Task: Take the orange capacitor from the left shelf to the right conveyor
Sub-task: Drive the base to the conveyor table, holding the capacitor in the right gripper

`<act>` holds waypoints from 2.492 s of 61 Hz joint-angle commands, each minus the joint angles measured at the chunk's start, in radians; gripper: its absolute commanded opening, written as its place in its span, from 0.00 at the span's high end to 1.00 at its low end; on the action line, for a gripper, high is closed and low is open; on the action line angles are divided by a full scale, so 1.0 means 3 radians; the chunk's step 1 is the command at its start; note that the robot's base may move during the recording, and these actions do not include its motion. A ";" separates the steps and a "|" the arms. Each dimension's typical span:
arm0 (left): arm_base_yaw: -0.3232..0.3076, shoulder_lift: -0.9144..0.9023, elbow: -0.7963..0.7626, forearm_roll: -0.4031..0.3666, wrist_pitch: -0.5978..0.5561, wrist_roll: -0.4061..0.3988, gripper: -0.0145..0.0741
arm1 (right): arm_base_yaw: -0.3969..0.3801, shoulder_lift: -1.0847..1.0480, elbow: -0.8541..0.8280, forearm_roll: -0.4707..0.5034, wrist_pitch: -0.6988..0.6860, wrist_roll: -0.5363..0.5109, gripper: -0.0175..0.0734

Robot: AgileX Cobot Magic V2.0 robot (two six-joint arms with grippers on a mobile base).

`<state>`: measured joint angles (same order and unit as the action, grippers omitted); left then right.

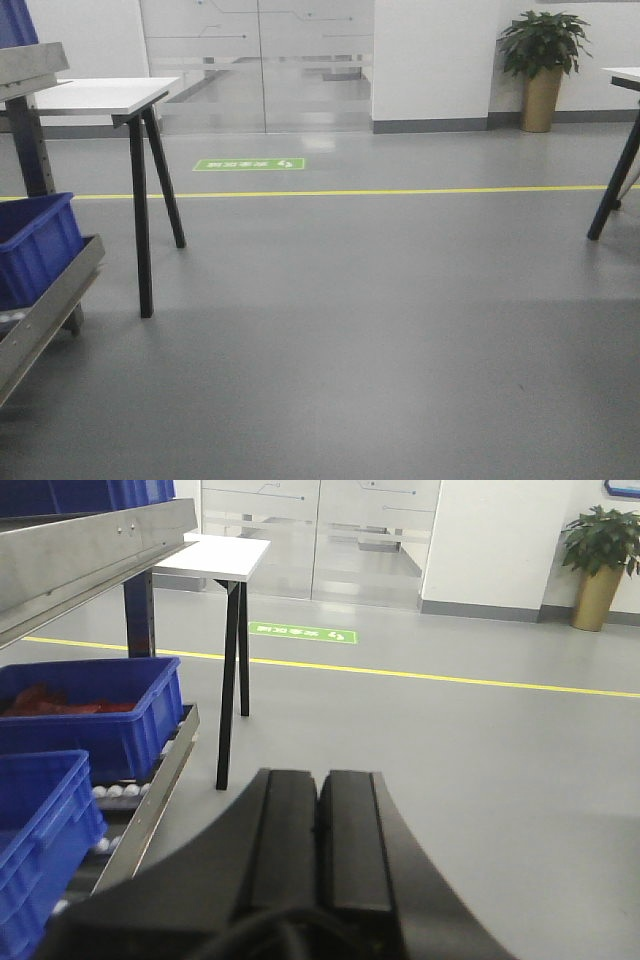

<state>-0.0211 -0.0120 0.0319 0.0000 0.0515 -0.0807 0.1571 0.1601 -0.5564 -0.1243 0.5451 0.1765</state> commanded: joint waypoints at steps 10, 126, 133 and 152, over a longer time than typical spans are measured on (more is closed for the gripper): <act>-0.0009 -0.0065 -0.0048 0.0000 -0.0298 -0.0004 0.95 | 0.0004 0.0052 -0.0095 -0.0028 -0.0307 -0.0009 0.68; -0.0009 -0.0065 -0.0048 0.0000 -0.0298 -0.0004 0.95 | 0.0004 0.0052 -0.0095 -0.0028 -0.0311 -0.0009 0.68; -0.0009 -0.0065 -0.0048 0.0000 -0.0298 -0.0004 0.95 | 0.0004 0.0052 -0.0095 -0.0028 -0.0311 -0.0009 0.68; -0.0009 -0.0065 -0.0048 0.0000 -0.0298 -0.0004 0.95 | 0.0004 0.0052 -0.0095 -0.0028 -0.0311 -0.0009 0.68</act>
<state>-0.0211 -0.0120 0.0319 0.0000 0.0515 -0.0807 0.1571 0.1601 -0.5564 -0.1225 0.5451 0.1765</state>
